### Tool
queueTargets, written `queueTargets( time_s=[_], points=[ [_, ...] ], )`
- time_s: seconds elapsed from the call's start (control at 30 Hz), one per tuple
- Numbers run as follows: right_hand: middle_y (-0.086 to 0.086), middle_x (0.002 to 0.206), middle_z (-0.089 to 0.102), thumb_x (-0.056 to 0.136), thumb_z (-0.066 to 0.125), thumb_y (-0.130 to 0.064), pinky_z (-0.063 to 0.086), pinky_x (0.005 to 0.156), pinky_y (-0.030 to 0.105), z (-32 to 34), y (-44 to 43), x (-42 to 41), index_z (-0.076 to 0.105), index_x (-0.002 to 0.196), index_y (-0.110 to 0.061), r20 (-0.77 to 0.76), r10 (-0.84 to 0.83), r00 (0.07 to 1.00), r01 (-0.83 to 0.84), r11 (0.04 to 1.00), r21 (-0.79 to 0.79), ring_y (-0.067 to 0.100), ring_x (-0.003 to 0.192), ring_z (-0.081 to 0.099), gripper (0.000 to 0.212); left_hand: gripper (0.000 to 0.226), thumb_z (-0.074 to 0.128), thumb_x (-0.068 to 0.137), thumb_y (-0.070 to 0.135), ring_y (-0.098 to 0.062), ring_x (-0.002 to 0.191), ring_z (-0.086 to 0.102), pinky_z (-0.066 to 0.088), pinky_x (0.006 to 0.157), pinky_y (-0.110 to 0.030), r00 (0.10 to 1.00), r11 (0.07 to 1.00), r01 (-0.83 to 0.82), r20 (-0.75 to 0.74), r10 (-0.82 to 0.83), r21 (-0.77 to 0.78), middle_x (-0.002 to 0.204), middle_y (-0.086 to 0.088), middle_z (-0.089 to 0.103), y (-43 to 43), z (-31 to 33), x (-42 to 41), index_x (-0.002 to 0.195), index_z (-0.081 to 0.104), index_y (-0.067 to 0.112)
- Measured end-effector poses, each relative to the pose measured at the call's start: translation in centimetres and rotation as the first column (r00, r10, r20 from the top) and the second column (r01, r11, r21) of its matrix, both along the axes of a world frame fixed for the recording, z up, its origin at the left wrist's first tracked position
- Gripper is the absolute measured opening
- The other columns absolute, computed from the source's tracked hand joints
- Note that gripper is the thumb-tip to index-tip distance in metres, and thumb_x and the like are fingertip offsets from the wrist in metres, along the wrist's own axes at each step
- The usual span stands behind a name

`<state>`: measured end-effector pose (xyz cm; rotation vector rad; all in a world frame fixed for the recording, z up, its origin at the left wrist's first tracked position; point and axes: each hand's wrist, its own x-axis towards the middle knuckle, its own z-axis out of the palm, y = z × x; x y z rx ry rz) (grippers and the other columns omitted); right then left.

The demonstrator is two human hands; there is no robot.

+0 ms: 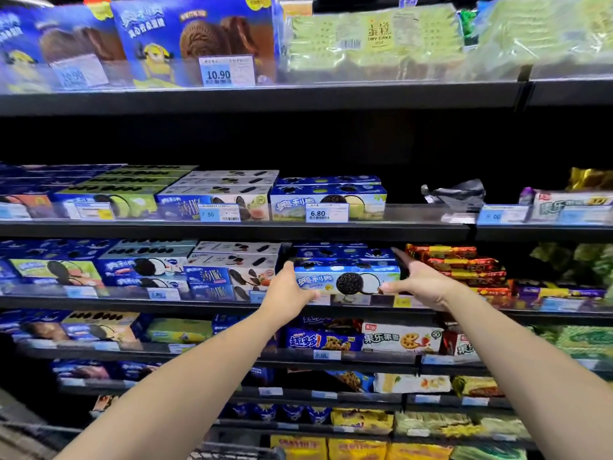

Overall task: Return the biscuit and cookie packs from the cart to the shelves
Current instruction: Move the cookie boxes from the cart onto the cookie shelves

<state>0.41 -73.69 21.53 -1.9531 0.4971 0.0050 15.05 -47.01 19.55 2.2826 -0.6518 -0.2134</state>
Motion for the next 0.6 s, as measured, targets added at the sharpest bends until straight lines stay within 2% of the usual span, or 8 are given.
queueTargets(
  time_s=[0.1, 0.2, 0.3, 0.33, 0.4, 0.47, 0.5, 0.6],
  points=[
    [0.002, 0.157, 0.039, 0.077, 0.087, -0.029, 0.034, 0.109, 0.033, -0.1, -1.2, 1.8, 0.016, 0.157, -0.040, -0.024, 0.000, 1.000, -0.001, 0.999, -0.051, 0.022, 0.138, 0.042, 0.107, 0.048, 0.085, 0.078, 0.036, -0.004, 0.070, 0.051, 0.033, 0.050, -0.021, 0.997, 0.995, -0.065, 0.037, 0.063, 0.076, 0.090, -0.001, 0.060, -1.5, -0.2, 1.3, 0.086, 0.042, 0.018],
    [0.004, 0.165, 0.025, 0.076, 0.086, -0.016, 0.026, 0.120, 0.039, -0.3, -1.6, 3.7, 0.015, 0.159, -0.029, -0.043, 0.022, 0.999, -0.023, 0.999, -0.024, 0.024, 0.149, 0.028, 0.110, 0.048, 0.080, 0.084, 0.033, -0.025, 0.076, 0.058, 0.041, 0.060, -0.031, 0.996, 0.979, -0.077, 0.058, 0.067, 0.189, 0.101, -0.018, 0.067, -2.9, -0.1, 1.8, 0.111, 0.054, 0.002],
    [0.001, 0.166, 0.022, 0.076, 0.087, -0.026, 0.024, 0.122, 0.046, -0.8, -1.6, 4.8, 0.010, 0.161, -0.030, -0.120, 0.023, 0.993, -0.039, 0.991, -0.129, 0.027, 0.151, 0.024, 0.114, 0.033, 0.071, 0.092, 0.024, -0.035, 0.087, 0.065, 0.046, 0.066, -0.034, 0.993, 0.959, -0.108, 0.075, 0.091, 0.261, 0.111, -0.025, 0.067, -3.8, -0.4, 2.0, 0.109, 0.061, -0.002],
    [0.001, 0.165, 0.023, 0.076, 0.087, -0.031, 0.026, 0.121, 0.046, -1.0, -1.6, 5.0, 0.011, 0.161, -0.031, -0.124, 0.008, 0.992, -0.028, 0.986, -0.162, 0.027, 0.151, 0.025, 0.114, 0.035, 0.066, 0.094, 0.020, -0.037, 0.094, 0.066, 0.047, 0.069, -0.034, 0.991, 0.951, -0.118, 0.089, 0.097, 0.286, 0.120, -0.028, 0.063, -4.1, -0.5, 2.1, 0.118, 0.060, -0.005],
    [-0.001, 0.164, 0.027, 0.077, 0.085, -0.036, 0.029, 0.120, 0.043, -1.2, -1.4, 5.2, 0.014, 0.160, -0.034, -0.106, -0.009, 0.994, -0.014, 0.977, -0.212, 0.027, 0.149, 0.028, 0.109, 0.061, 0.058, 0.095, 0.011, -0.040, 0.120, 0.057, 0.051, 0.088, -0.037, 0.984, 0.936, -0.118, 0.166, 0.066, 0.332, 0.146, -0.034, 0.042, -4.5, -0.9, 2.5, 0.149, 0.035, -0.005],
    [-0.001, 0.162, 0.032, 0.080, 0.083, -0.039, 0.031, 0.116, 0.038, -1.5, -1.0, 5.5, 0.018, 0.159, -0.036, -0.090, -0.017, 0.996, -0.008, 0.964, -0.264, 0.026, 0.147, 0.033, 0.103, 0.078, 0.056, 0.094, 0.006, -0.040, 0.147, 0.027, 0.038, 0.112, -0.039, 0.958, 0.934, -0.088, 0.286, -0.016, 0.347, 0.162, -0.029, 0.014, -4.7, -1.3, 2.4, 0.160, 0.014, 0.008],
    [0.000, 0.162, 0.034, 0.081, 0.082, -0.039, 0.033, 0.115, 0.037, -1.6, -0.7, 5.7, 0.019, 0.159, -0.037, -0.088, -0.025, 0.996, -0.001, 0.959, -0.284, 0.026, 0.146, 0.035, 0.101, 0.077, 0.056, 0.093, 0.006, -0.041, 0.150, 0.019, 0.033, 0.117, -0.041, 0.940, 0.928, -0.081, 0.337, -0.050, 0.365, 0.164, -0.026, 0.012, -4.8, -1.4, 2.2, 0.159, 0.016, 0.011],
    [0.004, 0.160, 0.036, 0.085, 0.078, -0.042, 0.037, 0.112, 0.035, -2.0, 0.7, 6.1, 0.016, 0.160, -0.033, -0.085, -0.070, 0.994, 0.038, 0.944, -0.327, 0.029, 0.144, 0.039, 0.098, 0.063, 0.057, 0.095, 0.014, -0.042, 0.148, 0.023, 0.016, 0.123, -0.052, 0.860, 0.901, -0.111, 0.495, -0.125, 0.420, 0.158, -0.023, 0.029, -4.6, -1.4, 1.4, 0.153, 0.033, 0.011]
  ],
)
